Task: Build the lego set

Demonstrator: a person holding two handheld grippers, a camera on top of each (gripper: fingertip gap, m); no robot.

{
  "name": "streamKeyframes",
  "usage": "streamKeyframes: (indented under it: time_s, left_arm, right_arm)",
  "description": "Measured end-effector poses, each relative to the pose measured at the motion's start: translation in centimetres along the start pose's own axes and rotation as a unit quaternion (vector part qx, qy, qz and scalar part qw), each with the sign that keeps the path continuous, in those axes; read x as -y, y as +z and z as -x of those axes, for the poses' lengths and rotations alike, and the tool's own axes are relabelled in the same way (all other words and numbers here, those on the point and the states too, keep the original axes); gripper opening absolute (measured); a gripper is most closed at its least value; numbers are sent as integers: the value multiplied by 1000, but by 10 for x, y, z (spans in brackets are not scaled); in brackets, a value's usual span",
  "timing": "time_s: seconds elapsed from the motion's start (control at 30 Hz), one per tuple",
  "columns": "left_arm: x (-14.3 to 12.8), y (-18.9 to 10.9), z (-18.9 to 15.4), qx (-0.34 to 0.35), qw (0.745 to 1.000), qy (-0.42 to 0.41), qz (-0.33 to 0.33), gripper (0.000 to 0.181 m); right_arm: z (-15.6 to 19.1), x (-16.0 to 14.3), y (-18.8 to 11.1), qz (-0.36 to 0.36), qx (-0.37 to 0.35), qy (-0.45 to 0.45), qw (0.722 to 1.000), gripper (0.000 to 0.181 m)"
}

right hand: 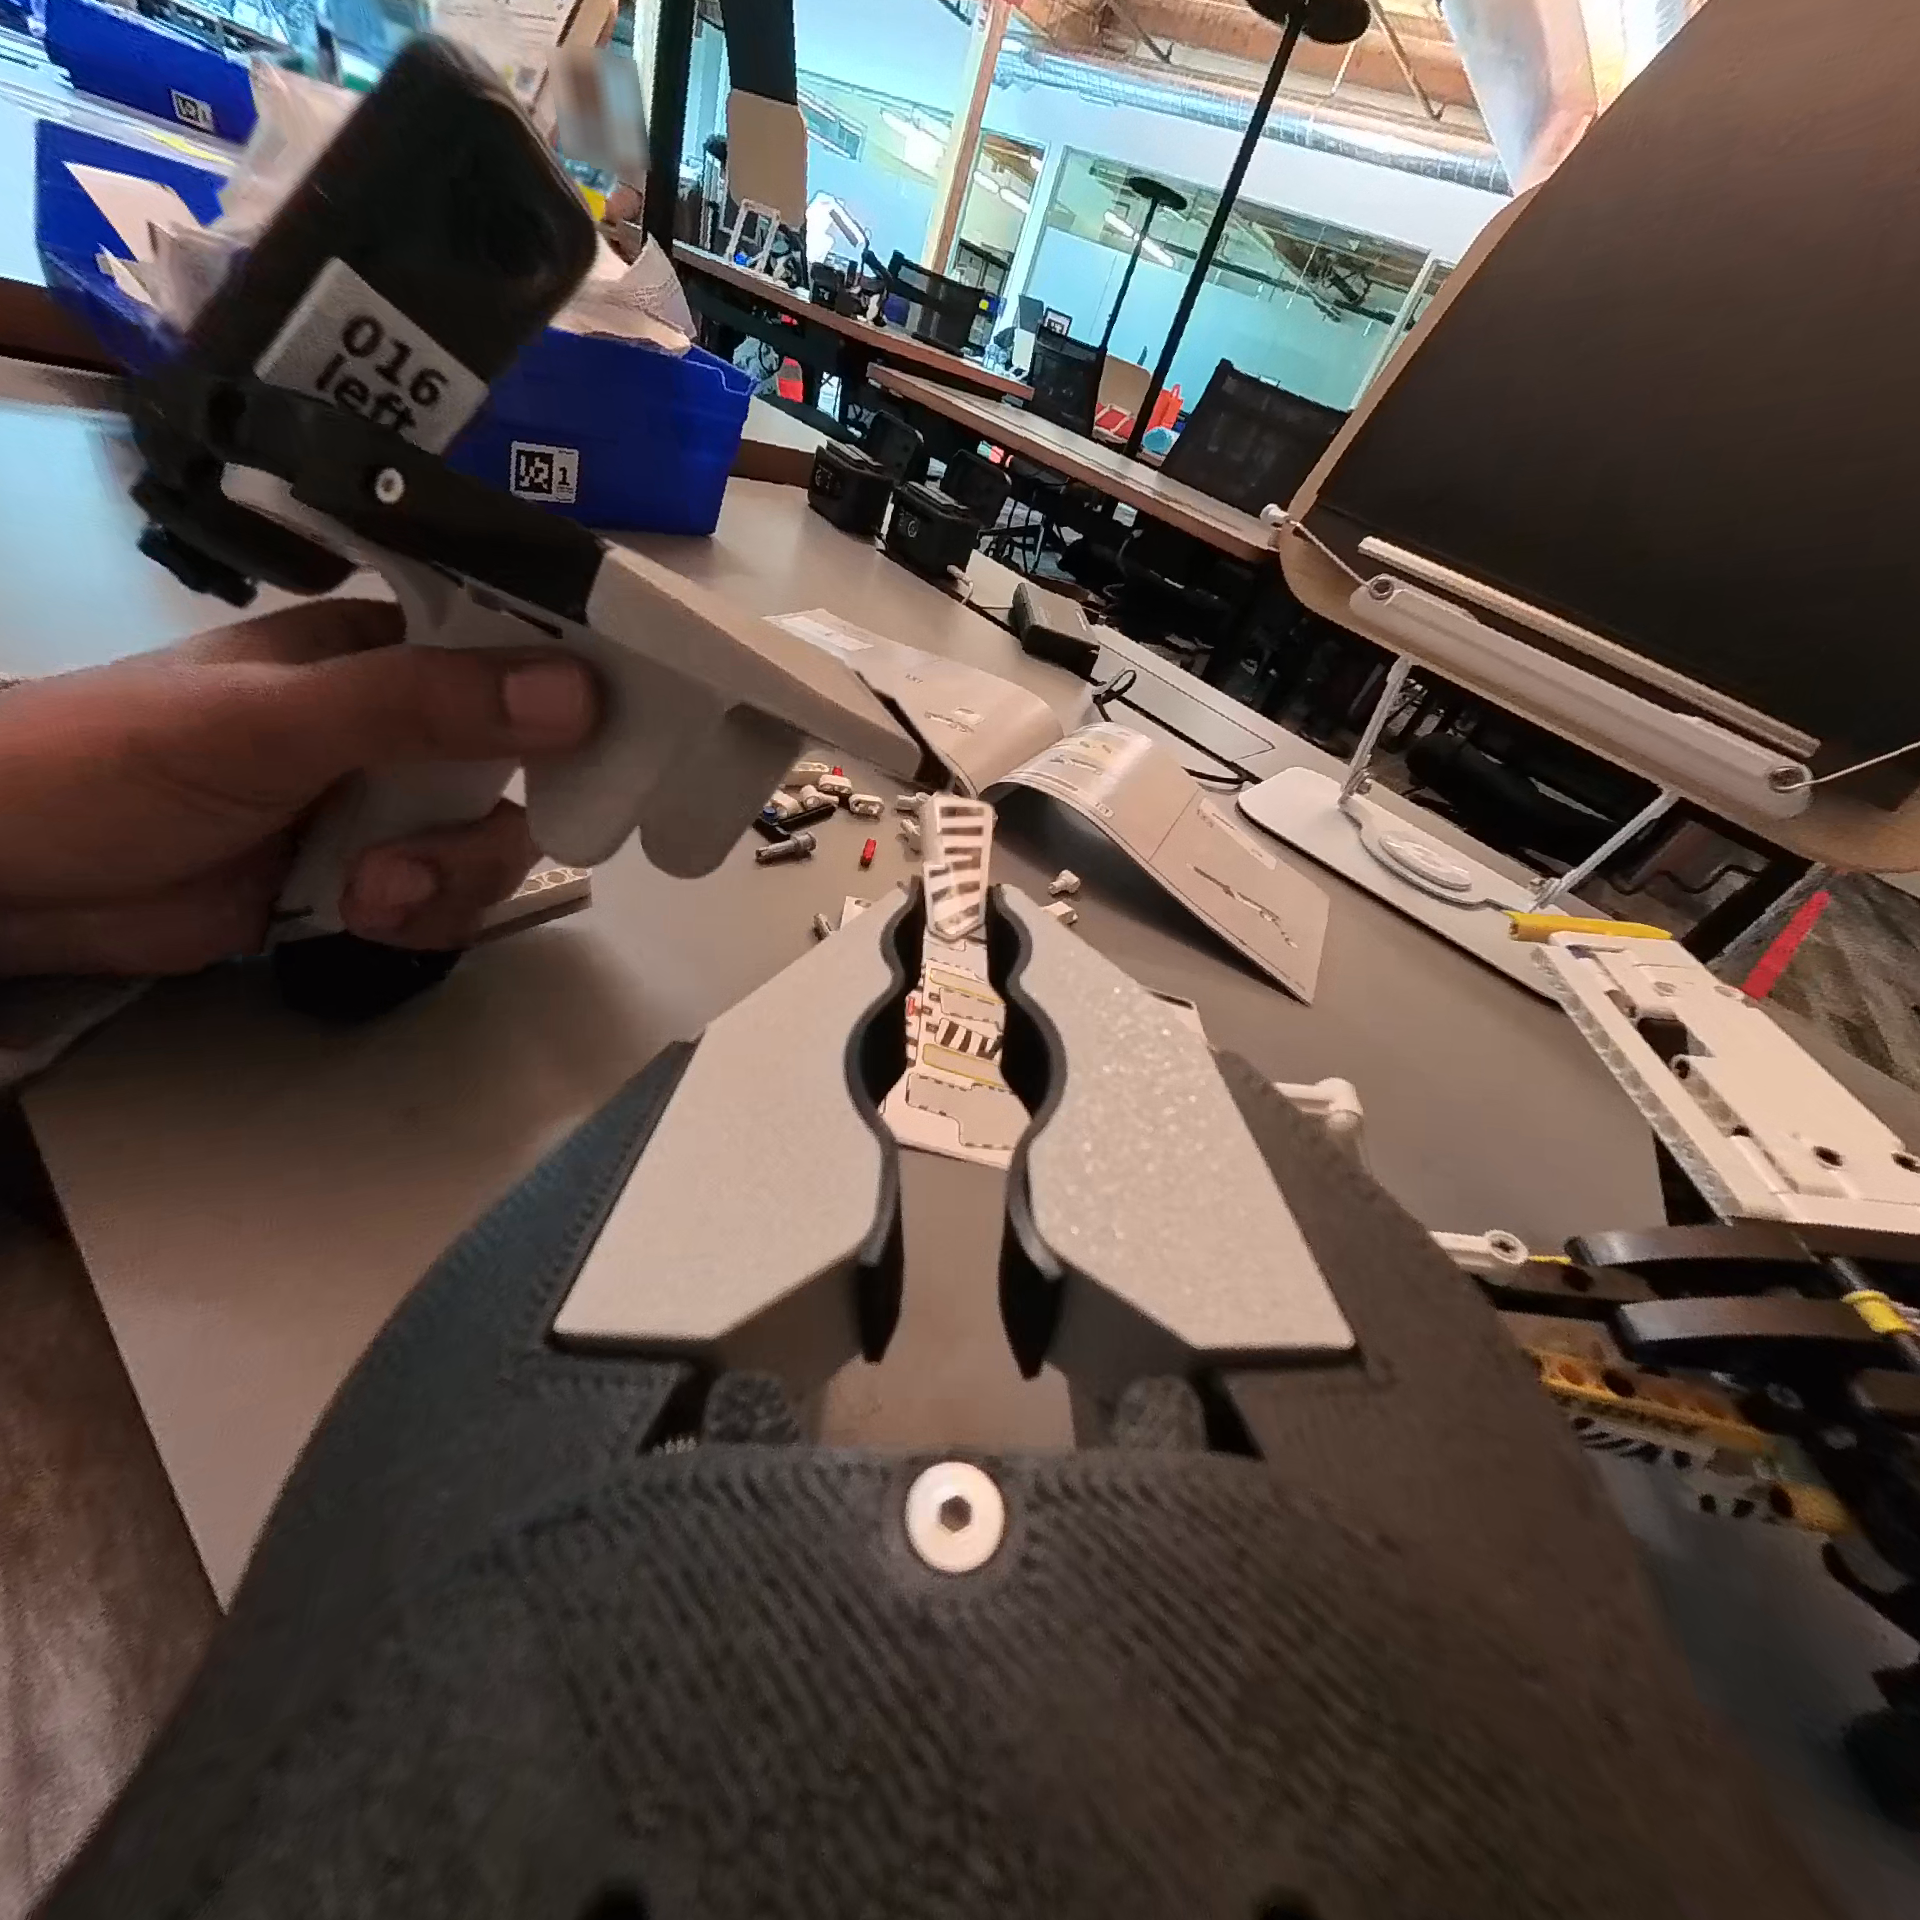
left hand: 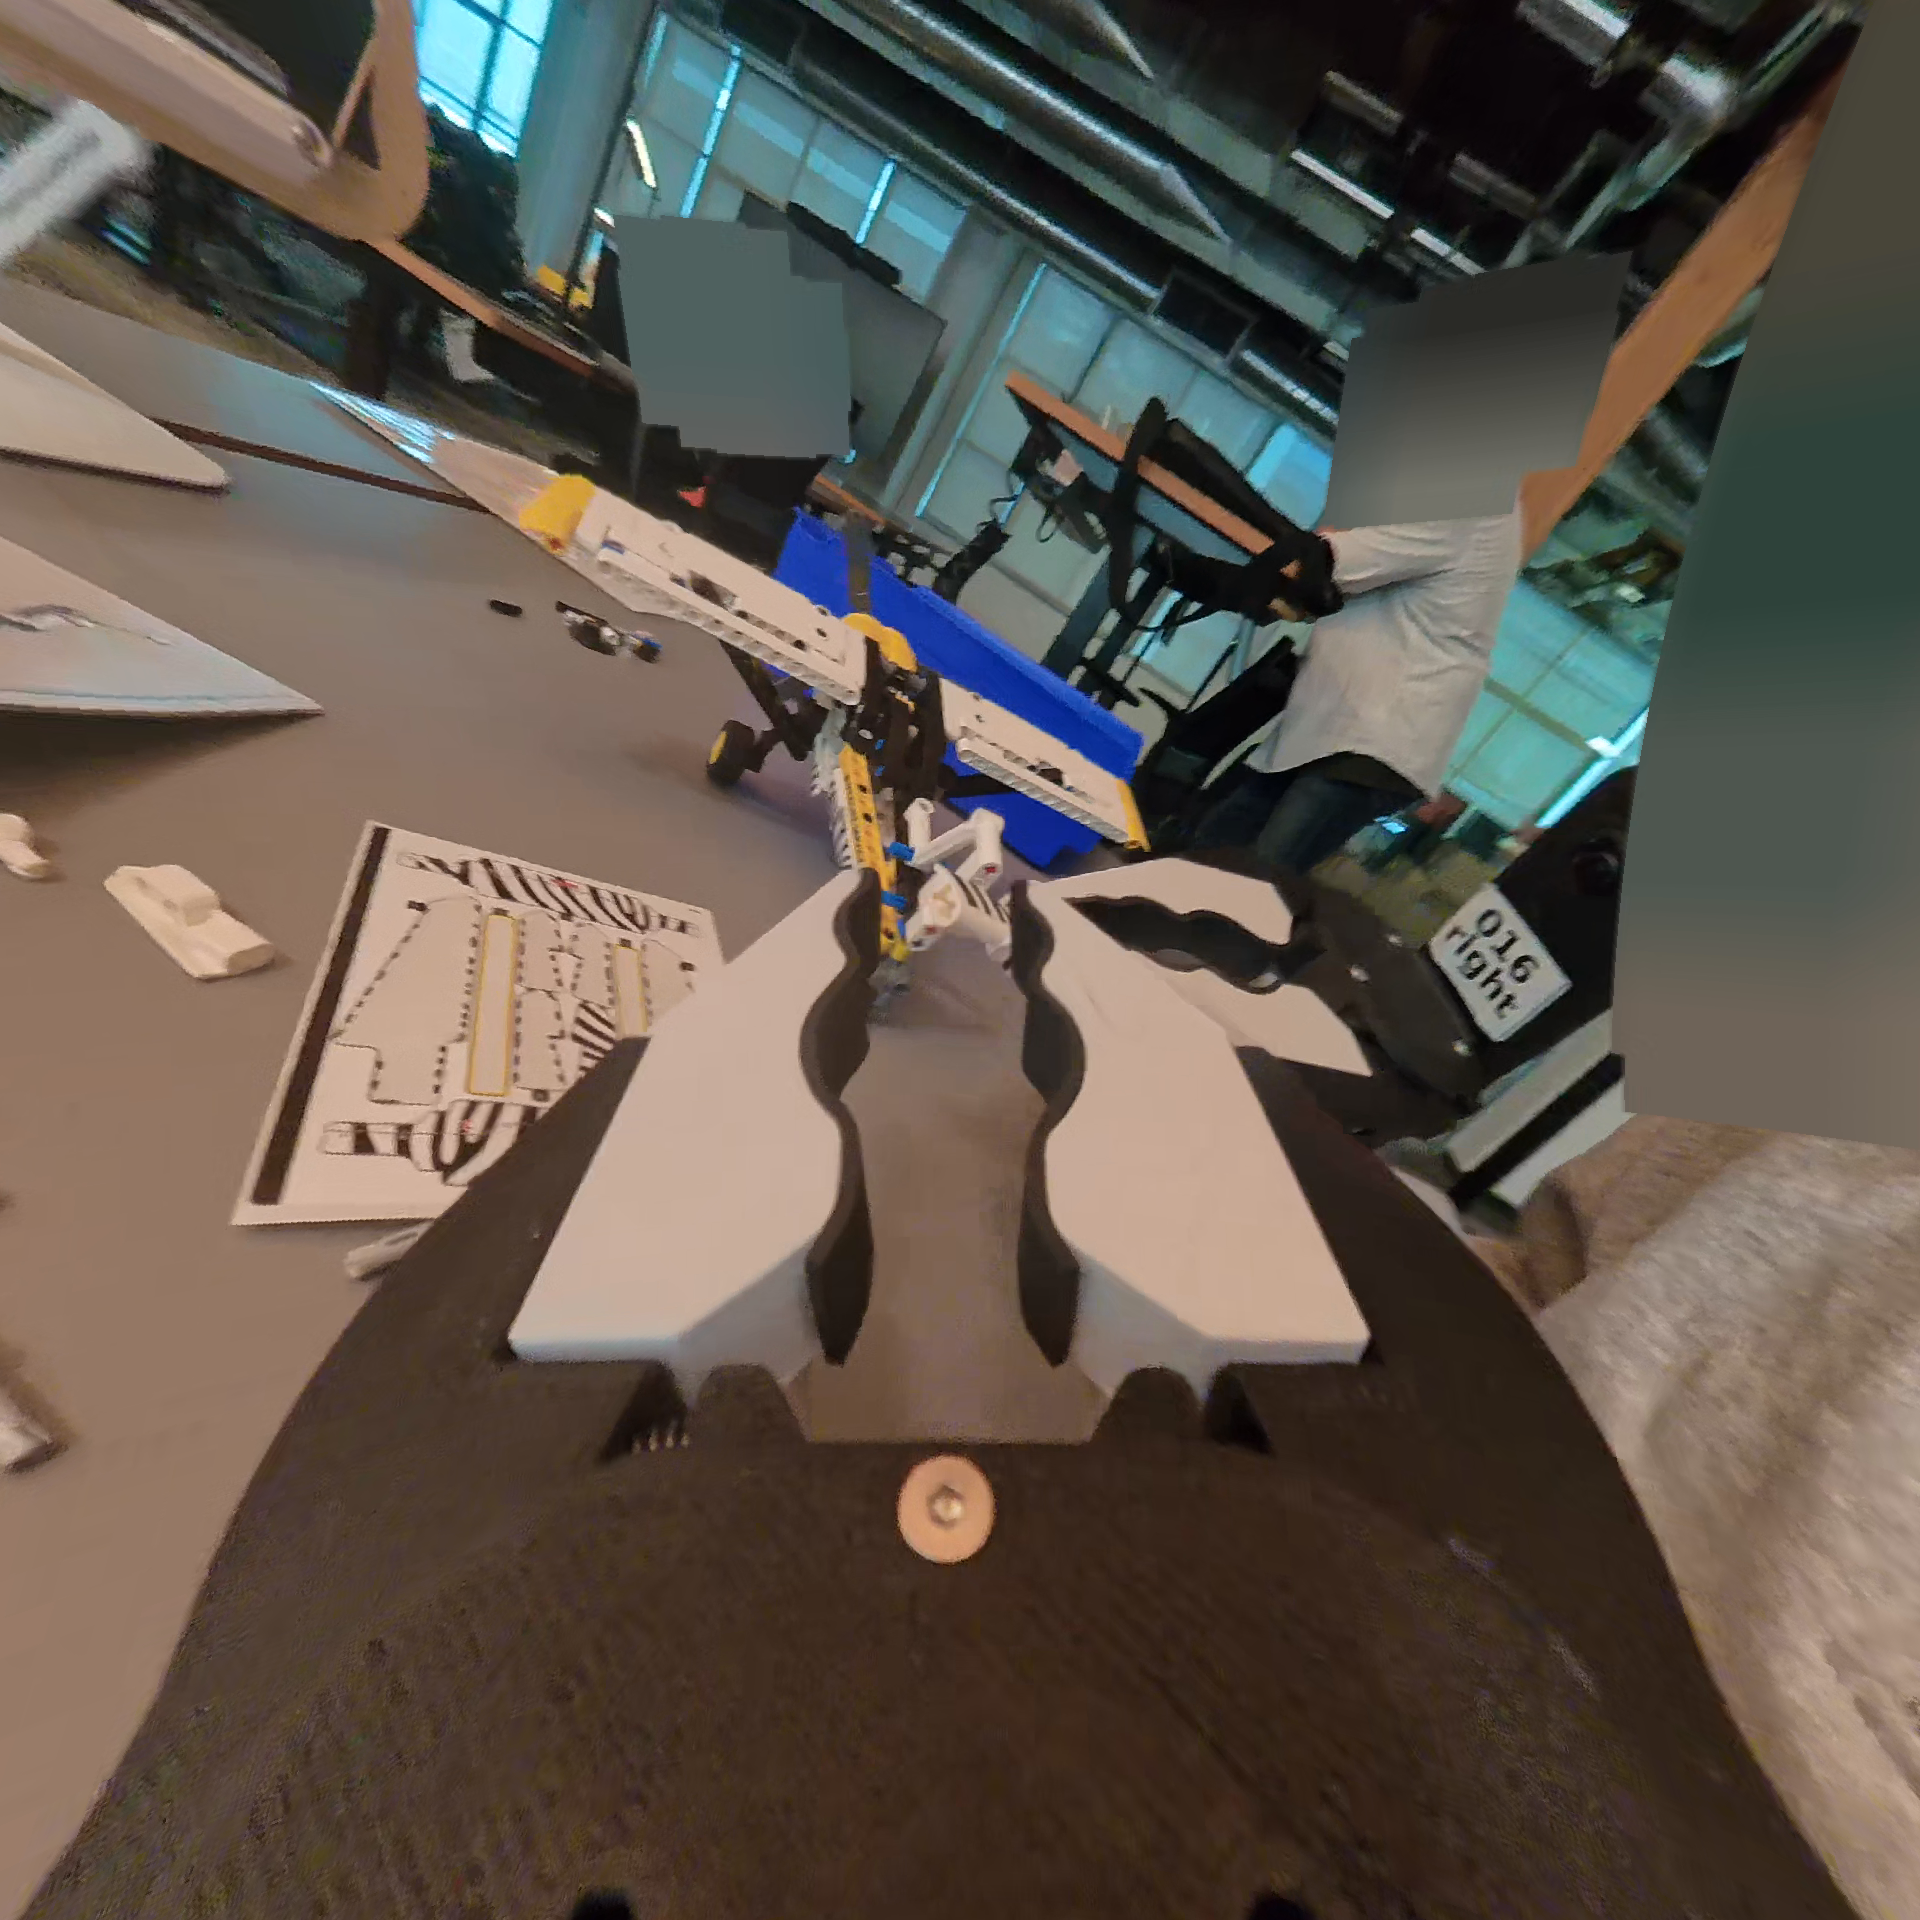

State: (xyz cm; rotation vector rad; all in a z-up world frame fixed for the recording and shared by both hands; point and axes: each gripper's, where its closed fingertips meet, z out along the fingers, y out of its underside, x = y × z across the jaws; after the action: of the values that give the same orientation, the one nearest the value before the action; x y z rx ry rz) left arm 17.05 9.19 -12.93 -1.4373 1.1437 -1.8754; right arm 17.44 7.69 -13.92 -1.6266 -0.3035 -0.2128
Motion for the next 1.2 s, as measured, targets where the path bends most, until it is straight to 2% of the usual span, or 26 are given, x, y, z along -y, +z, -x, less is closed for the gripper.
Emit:
streamKeyframes:
  time_s: [0.13,0.23,0.37,0.57,0.63,0.77,0.87,1.0,1.2]
  left_arm:
    - [-8,3,-3,-61,993,-96,21,36]
    - [-13,4,-9,-113,981,-157,34,34]
    - [-10,0,-15,-146,974,-171,27,9]
    - [-5,-2,-18,-167,968,-185,16,6]
    - [0,-5,-18,-171,967,-186,0,6]
    - [8,-10,-16,-181,963,-195,-27,6]
    - [11,-11,-19,-188,963,-190,-37,6]
    - [12,-12,-24,-199,962,-182,-42,5]
    - [11,-10,-34,-213,964,-158,-35,5]
  right_arm:
    - [4,5,-1,-15,5,-16,1000,10]
    - [8,8,-1,-24,9,-33,999,10]
    - [10,11,-1,-31,9,-48,998,10]
    - [10,12,0,-48,7,-58,997,10]
    - [7,14,-2,-62,3,-46,997,17]
    - [-1,25,-10,-106,18,28,994,31]
    - [-5,35,-15,-144,45,123,981,32]
    - [1,35,-11,-126,112,251,953,36]
    - [15,35,-8,-111,188,348,912,20]
